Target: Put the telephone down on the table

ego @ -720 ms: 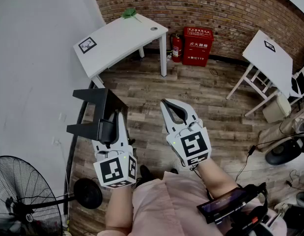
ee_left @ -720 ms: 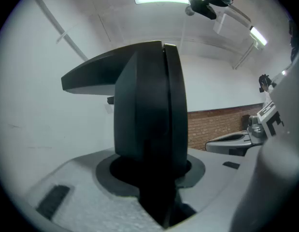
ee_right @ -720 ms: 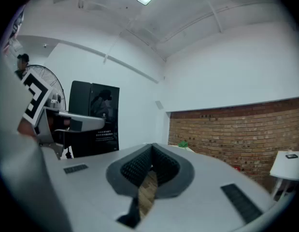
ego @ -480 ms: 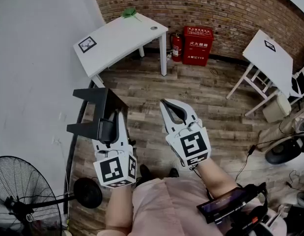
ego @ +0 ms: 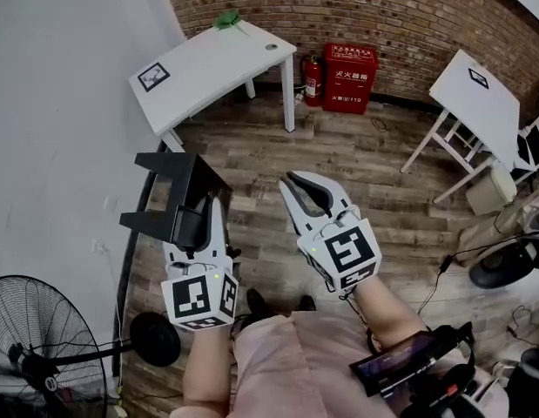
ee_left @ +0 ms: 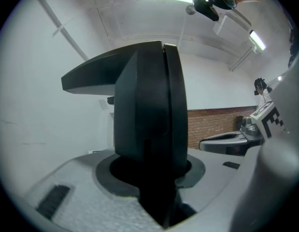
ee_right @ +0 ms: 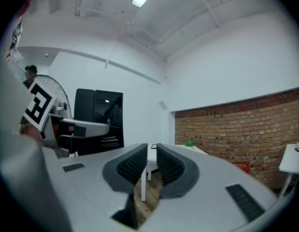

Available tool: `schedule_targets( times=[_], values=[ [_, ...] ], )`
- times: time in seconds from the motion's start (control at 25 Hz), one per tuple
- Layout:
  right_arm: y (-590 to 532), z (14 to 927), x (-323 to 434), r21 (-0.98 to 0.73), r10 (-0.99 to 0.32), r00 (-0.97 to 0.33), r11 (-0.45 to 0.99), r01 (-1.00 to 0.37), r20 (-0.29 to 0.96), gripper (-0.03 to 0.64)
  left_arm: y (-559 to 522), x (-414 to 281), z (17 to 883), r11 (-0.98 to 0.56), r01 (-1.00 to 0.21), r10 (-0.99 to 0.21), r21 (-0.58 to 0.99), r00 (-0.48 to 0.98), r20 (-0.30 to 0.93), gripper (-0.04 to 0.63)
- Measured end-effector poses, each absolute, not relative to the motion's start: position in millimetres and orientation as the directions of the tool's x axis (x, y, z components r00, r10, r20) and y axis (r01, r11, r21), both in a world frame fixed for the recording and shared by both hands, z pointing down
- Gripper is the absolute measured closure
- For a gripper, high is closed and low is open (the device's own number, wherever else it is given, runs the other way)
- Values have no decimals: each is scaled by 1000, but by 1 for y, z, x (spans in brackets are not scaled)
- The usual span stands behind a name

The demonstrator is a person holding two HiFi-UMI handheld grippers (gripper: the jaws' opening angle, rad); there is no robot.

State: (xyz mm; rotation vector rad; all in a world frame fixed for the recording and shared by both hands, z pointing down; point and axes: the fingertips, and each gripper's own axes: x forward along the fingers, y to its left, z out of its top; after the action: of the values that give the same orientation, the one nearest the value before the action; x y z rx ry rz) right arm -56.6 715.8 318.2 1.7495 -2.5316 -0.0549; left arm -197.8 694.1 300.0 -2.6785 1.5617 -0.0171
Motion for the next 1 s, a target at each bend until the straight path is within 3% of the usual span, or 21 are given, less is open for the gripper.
schedule_targets(
  times=[0.08,0.36,0.72,1.0],
  values=[
    [717,313,-55,53,-910,-414,415,-908,32,498,694,-193,299,-531,-847,-847,-23,531,5,434],
    [712,271,-65,53,-781,-624,622,-781,-20,388,687,-195,272,-657,-752,-753,-44,658,8,434],
    [682,259,-98,36,-548,-836,836,-548,1,279,669,-169,277,-884,-462,-467,-72,879,91,434],
    [625,269,-118,-71,-386,-922,921,-383,-36,273,631,-145,311,-979,-205,-203,19,975,89,434]
  ],
)
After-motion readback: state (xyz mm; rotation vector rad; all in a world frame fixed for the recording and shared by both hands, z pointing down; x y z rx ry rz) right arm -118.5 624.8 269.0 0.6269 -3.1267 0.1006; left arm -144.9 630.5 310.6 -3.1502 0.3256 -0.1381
